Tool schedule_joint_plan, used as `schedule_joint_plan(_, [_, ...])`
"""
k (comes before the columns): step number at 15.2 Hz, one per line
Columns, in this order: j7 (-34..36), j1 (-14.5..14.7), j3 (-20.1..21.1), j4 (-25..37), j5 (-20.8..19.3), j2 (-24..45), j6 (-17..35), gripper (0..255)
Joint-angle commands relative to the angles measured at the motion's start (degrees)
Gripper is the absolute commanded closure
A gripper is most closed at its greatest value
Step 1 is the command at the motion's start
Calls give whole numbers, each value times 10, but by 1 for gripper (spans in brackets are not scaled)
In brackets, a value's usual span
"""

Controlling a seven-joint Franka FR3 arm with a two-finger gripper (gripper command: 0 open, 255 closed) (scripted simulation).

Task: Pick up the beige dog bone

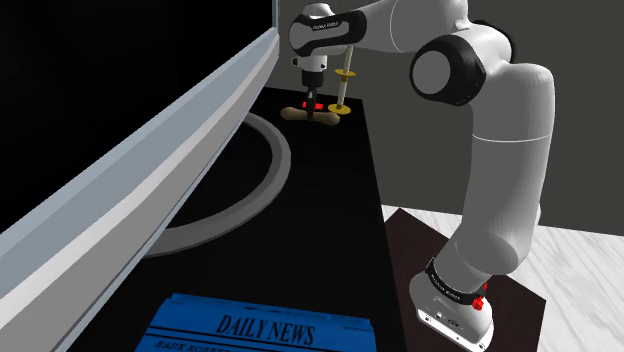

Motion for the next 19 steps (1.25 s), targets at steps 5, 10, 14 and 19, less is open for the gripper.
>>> schedule_joint_plan(5, [2,0,0,20,-1,-2,-22,255])
schedule_joint_plan(10, [4,-2,-1,57,-1,-3,-60,255])
schedule_joint_plan(14, [5,-4,-1,91,-1,-1,-92,255])
schedule_joint_plan(19, [6,-6,-1,121,-1,3,-118,255])
